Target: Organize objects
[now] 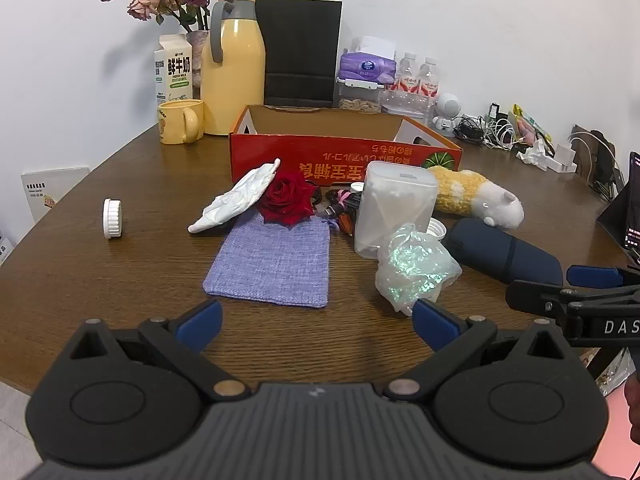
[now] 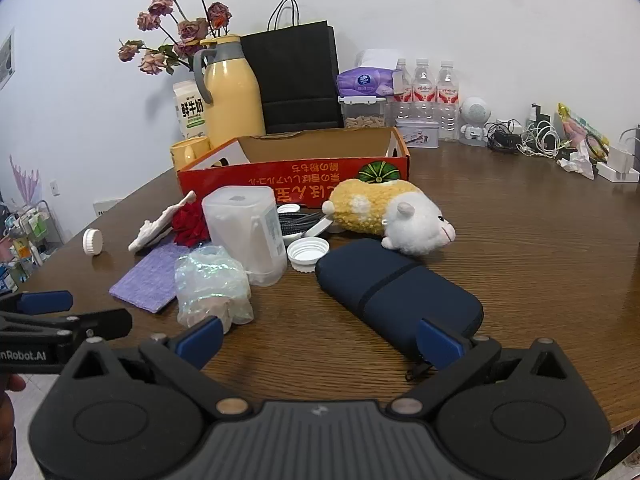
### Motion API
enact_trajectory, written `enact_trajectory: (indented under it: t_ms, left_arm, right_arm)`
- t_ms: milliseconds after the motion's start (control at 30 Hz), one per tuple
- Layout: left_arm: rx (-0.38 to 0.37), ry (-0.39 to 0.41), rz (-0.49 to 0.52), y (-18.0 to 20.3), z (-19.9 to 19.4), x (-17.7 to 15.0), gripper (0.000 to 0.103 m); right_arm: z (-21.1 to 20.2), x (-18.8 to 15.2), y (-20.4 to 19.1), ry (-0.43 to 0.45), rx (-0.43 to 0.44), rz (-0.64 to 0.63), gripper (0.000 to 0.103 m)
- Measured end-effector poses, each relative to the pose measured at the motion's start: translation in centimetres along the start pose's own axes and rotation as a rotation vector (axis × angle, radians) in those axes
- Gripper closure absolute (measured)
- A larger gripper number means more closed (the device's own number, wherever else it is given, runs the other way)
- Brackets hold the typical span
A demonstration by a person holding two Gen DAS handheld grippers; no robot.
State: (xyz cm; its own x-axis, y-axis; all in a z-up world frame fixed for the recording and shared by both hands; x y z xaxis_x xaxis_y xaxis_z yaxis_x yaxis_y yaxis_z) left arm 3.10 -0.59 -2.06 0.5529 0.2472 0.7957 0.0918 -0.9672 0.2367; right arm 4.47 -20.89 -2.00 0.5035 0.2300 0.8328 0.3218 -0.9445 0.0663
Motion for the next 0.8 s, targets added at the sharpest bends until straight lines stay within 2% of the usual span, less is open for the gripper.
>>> enact_trajectory:
  t_ms: [800]
  left_arm:
    - [-0.007,-0.002,-0.001,0.04,0.16,-0.06,0.000]
  right_arm:
    - [-0.01,0.01,-0.03,-0.003,-0.003,-0.006,0.000]
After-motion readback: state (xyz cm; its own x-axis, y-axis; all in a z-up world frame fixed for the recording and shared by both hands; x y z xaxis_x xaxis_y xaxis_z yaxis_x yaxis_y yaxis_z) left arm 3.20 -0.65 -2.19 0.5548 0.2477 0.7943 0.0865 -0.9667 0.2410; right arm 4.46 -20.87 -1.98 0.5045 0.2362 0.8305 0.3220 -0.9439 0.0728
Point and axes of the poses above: each gripper's, at about its wrist camera, not at the fingertips, and z roughly the way its jaws point, y to its right, x to its top, the point moved 4 cm from there along z, roughly the way its jaws point, and after that the axes turned 12 degrees about -z, right-handed, at the moved point
